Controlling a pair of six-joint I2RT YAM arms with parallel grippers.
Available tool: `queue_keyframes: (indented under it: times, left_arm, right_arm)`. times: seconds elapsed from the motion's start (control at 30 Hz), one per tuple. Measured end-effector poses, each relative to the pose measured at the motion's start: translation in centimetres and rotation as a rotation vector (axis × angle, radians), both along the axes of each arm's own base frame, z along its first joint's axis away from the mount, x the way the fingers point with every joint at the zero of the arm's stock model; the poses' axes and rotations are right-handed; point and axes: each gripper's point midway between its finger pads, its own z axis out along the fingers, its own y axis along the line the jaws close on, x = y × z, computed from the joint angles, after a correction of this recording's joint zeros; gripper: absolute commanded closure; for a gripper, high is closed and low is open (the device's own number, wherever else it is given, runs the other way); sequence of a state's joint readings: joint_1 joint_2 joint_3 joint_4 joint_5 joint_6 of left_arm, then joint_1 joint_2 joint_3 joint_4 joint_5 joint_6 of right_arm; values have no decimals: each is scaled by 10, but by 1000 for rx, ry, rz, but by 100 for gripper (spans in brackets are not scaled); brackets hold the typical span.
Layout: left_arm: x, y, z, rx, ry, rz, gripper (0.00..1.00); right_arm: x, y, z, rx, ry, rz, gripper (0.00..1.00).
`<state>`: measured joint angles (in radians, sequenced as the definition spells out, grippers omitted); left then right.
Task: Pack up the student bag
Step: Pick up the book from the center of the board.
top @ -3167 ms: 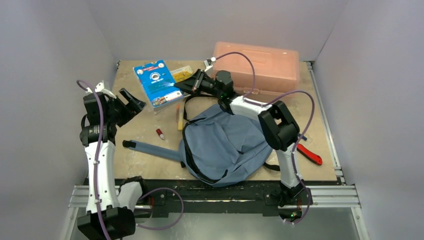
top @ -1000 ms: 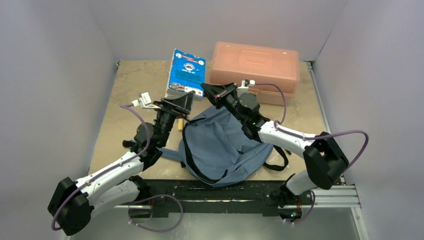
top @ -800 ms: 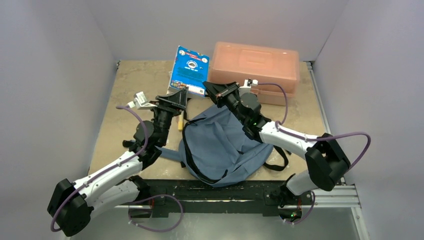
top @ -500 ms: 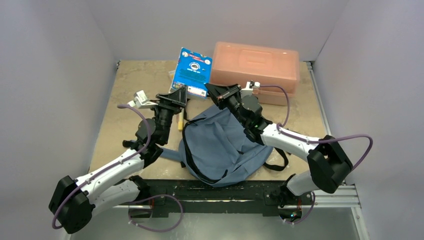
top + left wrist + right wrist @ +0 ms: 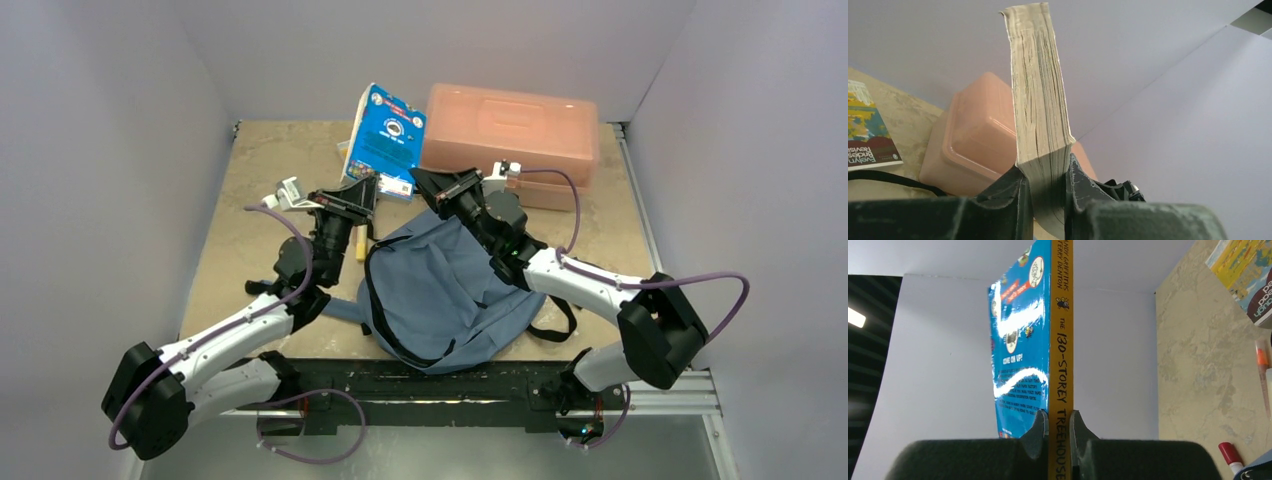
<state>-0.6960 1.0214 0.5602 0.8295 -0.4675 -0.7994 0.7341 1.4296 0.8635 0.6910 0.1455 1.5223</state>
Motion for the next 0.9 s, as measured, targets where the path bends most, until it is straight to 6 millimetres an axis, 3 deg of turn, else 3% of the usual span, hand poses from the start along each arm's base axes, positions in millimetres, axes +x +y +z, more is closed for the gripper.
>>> queue_keyframes:
  times: [0.17, 0.23, 0.37, 0.47, 0.53, 0.63, 0.77, 0.9]
  left_arm:
    - [-9, 8, 5, 46, -5, 14, 100]
    - [-14, 17, 2, 96, 10, 40, 100]
    - [-28, 50, -2, 227, 97, 139, 100]
    - [-39, 80, 15, 333, 158, 233, 100]
    - [-50, 100, 30, 387, 180, 288, 100]
    - [-69, 136, 44, 463, 236, 387, 100]
    - [-95, 181, 42, 574, 355, 506, 100]
    - [-115, 205, 22, 679, 462, 545, 100]
  right_arm:
    - [-9, 8, -7, -75, -36, 59, 35]
    - [-15, 12, -19, -174, -68, 100, 24]
    - [-30, 13, -60, -469, -141, 184, 19]
    - [-44, 8, -97, -695, -184, 275, 16]
    - [-59, 6, -123, -857, -226, 348, 14]
    - [-99, 18, -152, -1083, -312, 488, 13]
    - [-142, 45, -158, -1239, -432, 617, 13]
    - [-155, 62, -157, -1354, -494, 629, 12]
